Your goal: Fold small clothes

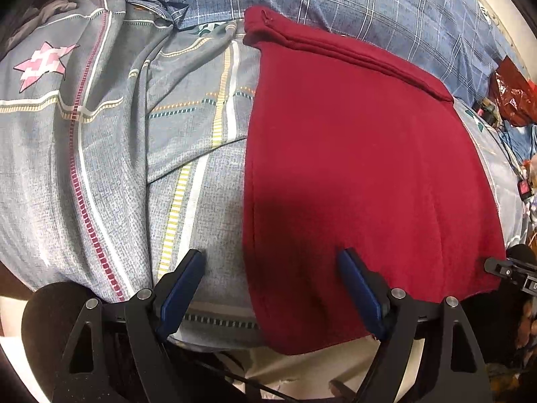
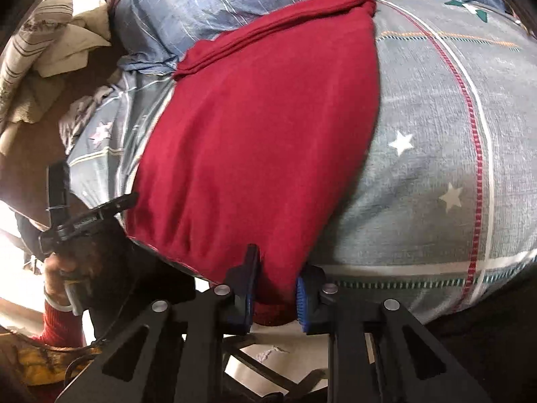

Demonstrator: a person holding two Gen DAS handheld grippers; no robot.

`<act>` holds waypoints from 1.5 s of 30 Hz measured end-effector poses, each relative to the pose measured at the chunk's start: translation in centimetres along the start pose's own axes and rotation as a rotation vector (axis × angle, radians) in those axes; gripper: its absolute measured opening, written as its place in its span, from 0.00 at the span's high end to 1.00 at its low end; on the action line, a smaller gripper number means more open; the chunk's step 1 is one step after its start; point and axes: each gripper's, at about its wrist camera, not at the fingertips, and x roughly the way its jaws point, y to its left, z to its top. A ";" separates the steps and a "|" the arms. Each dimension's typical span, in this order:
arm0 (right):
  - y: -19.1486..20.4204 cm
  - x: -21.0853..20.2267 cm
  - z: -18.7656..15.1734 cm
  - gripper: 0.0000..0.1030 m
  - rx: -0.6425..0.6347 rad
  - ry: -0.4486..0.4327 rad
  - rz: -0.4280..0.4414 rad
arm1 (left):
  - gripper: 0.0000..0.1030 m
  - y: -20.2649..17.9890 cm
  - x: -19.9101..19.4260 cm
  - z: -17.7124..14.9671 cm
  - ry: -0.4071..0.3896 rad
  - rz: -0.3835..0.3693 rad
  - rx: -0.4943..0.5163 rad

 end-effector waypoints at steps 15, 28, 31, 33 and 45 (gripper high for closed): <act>0.2 0.3 0.6 0.84 0.043 -0.021 0.117 | 0.74 -0.2 -0.1 0.0 -0.031 0.026 0.032; 1.7 -3.1 3.9 0.87 0.059 -0.194 0.267 | 0.94 3.2 -3.6 2.9 -0.104 -0.207 -0.088; 1.6 -4.1 5.3 0.87 0.074 -0.258 0.289 | 0.94 3.1 -4.1 4.0 -0.140 -0.209 -0.090; 1.5 -4.6 6.4 0.87 0.073 -0.288 0.289 | 0.94 2.8 -4.4 5.0 -0.162 -0.214 -0.087; -0.6 -4.5 15.8 0.87 0.085 -0.392 0.216 | 0.94 0.1 -1.8 13.8 -0.283 -0.194 -0.103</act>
